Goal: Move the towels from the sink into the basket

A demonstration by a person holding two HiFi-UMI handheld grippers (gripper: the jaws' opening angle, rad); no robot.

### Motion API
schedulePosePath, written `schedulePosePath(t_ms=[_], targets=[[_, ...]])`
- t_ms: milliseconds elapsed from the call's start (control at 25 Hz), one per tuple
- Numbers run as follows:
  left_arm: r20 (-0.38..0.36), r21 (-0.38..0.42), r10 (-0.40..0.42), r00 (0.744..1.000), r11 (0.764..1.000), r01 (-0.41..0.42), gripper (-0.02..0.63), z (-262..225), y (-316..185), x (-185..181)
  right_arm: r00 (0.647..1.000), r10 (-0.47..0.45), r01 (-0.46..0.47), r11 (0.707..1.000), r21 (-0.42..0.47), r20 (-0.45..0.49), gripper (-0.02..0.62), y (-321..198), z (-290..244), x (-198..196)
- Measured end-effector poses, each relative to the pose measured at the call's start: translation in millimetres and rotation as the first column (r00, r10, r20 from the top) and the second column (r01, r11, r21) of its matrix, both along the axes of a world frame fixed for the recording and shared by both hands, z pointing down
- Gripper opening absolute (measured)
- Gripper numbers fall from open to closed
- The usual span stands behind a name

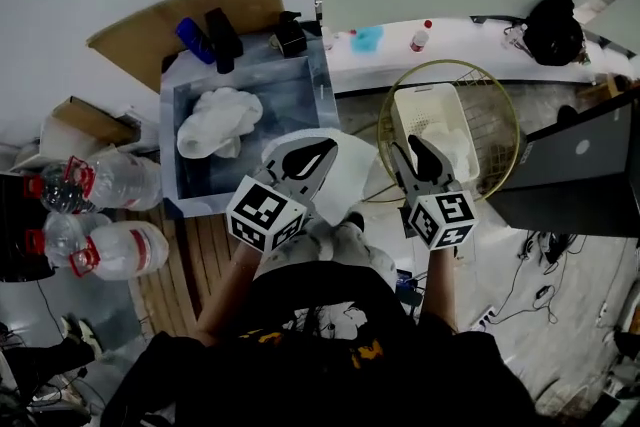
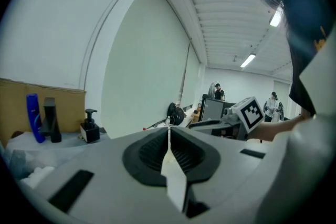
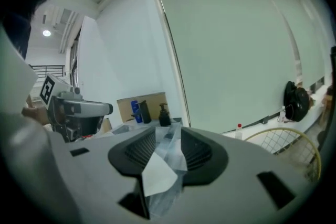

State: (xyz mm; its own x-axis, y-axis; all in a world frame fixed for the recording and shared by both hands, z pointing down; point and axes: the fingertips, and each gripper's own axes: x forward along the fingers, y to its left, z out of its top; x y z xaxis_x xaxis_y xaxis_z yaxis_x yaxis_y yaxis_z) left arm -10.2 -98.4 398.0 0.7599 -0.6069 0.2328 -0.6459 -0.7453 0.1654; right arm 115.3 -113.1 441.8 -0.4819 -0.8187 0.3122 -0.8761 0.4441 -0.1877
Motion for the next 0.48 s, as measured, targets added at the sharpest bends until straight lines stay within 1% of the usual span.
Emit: schedulePosePath(t_ms=[200, 320, 360, 480], targets=[[-0.006, -0.016, -0.037, 0.999, 0.999, 0.037, 0.014, 11.6, 21.0, -57.4, 0.997, -0.076, 0.076, 0.997, -0.019, -0.008, 0.152, 27.0, 6.7, -74.0], [-0.012, -0.024, -0.048, 0.999, 0.999, 0.048, 0.015, 16.5, 32.8, -83.3, 0.993, -0.117, 0.114, 0.992, -0.061, -0.035, 0.156, 41.7, 20.6, -110.9], [-0.014, -0.026, -0.05, 0.999, 0.998, 0.05, 0.015, 18.1, 36.6, -90.1, 0.991, -0.121, 0.117, 0.99, -0.079, -0.052, 0.174, 45.6, 27.0, -119.8], [-0.024, -0.032, -0.058, 0.998, 0.998, 0.057, 0.015, 23.4, 46.0, -107.9, 0.986, -0.092, 0.075, 0.99, -0.121, -0.143, 0.282, 48.6, 53.5, -132.5]])
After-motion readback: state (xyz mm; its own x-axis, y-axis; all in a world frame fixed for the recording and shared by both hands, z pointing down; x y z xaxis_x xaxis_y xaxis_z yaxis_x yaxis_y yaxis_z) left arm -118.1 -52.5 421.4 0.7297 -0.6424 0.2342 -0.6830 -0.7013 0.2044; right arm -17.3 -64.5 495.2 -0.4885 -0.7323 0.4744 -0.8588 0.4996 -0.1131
